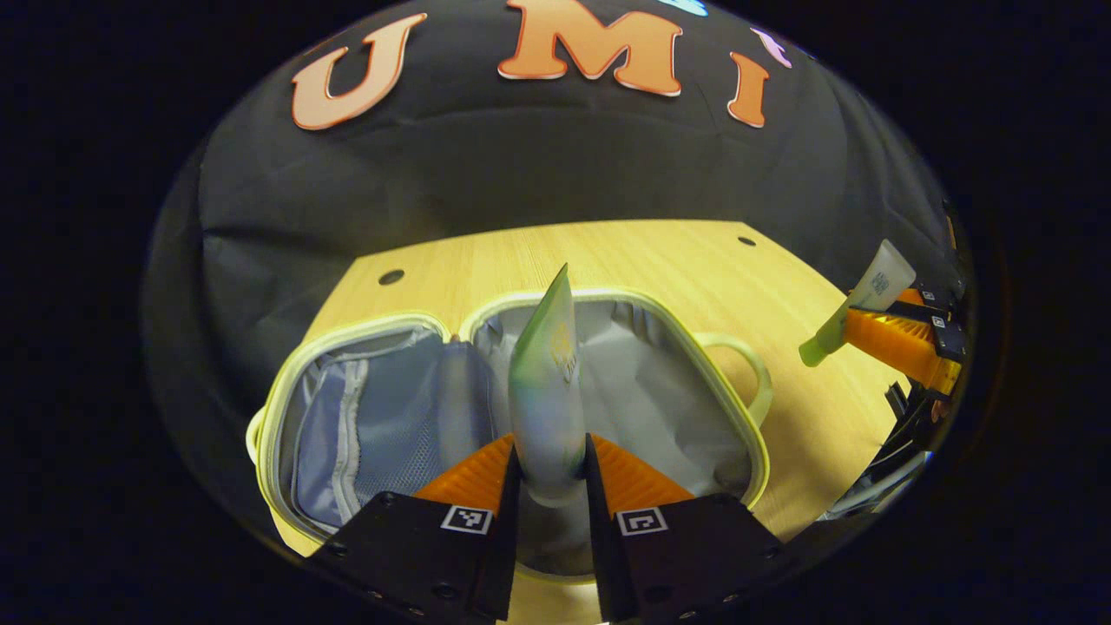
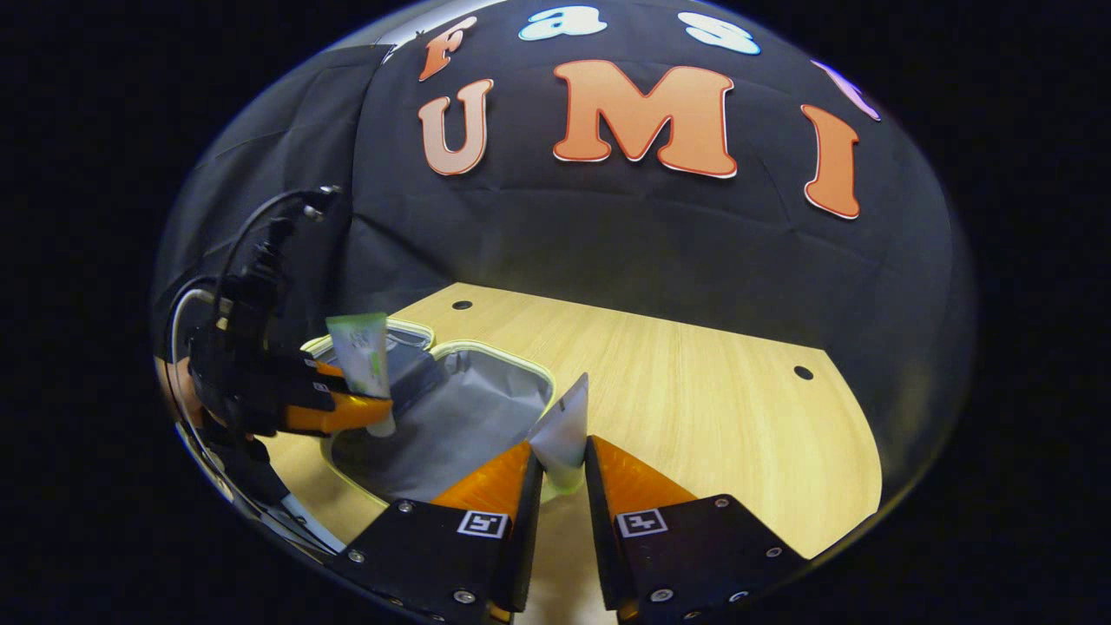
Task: First open the suitcase, pack the skin care products into it, and then close the suitcase.
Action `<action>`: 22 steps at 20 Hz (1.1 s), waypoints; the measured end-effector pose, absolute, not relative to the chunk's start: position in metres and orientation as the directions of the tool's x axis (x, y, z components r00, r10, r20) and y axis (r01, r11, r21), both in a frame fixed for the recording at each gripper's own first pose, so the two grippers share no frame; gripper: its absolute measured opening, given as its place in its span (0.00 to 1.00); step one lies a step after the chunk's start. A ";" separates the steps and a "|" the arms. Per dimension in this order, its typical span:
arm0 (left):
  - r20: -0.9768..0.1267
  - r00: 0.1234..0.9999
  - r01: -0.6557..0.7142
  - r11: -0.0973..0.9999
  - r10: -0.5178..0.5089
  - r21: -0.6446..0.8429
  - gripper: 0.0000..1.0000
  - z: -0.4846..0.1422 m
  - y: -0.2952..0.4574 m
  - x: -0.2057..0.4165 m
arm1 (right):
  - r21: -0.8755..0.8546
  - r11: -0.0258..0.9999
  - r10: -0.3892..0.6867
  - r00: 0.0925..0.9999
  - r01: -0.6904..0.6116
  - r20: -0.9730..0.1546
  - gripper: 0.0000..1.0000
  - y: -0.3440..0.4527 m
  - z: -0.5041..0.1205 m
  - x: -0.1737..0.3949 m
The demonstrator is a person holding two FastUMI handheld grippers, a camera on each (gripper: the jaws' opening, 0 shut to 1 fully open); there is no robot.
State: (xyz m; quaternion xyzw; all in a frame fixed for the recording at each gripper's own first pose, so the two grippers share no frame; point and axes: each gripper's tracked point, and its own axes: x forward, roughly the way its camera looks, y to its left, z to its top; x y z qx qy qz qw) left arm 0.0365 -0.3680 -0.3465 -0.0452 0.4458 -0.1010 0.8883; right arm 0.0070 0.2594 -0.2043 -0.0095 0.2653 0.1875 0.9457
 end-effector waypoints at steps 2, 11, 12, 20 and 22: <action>-0.821 0.511 0.138 0.967 -0.255 -0.214 0.37 -0.358 -0.371 0.035 | 0.094 0.924 0.365 0.777 -0.371 -0.513 0.32 0.279 -0.203 0.005; -0.889 0.401 0.032 0.973 -0.220 -0.227 0.42 -0.405 -0.375 0.070 | 0.145 0.903 0.407 0.701 -0.403 -0.585 0.32 0.338 -0.231 0.014; -0.895 0.394 0.026 0.976 -0.208 -0.215 0.41 -0.408 -0.375 0.073 | 0.149 0.903 0.407 0.690 -0.403 -0.598 0.32 0.340 -0.236 0.014; -0.824 0.524 0.044 0.973 -0.216 -0.228 0.65 -0.362 -0.362 0.069 | 0.199 0.898 0.418 0.616 -0.394 -0.667 0.31 0.348 -0.260 0.021; -0.788 0.590 0.042 0.981 -0.176 -0.188 0.78 -0.340 -0.336 0.063 | 0.213 0.894 0.424 0.592 -0.395 -0.685 0.32 0.352 -0.267 0.024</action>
